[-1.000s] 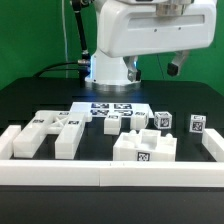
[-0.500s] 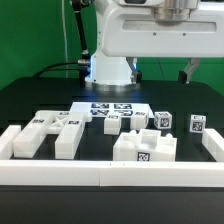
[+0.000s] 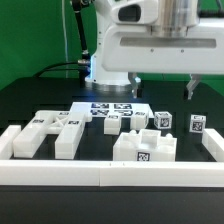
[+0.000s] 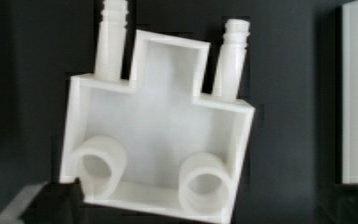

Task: Assemble chair

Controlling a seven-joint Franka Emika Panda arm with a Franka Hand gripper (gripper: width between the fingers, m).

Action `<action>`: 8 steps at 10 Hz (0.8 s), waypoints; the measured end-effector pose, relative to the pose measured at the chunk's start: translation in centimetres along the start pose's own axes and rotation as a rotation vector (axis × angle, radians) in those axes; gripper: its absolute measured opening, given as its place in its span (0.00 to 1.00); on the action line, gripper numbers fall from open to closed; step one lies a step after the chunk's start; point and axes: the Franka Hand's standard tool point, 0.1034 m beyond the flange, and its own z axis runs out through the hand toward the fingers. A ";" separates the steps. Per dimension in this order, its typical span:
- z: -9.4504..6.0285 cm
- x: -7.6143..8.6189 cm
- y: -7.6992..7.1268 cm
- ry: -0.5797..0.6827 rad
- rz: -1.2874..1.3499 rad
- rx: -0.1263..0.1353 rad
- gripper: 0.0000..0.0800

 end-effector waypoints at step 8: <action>4.0 1.0 -1.3 0.022 -0.017 0.011 0.81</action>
Offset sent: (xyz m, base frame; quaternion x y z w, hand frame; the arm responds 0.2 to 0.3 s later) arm 0.0000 0.0000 0.0000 0.0000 0.0000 0.0000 1.0000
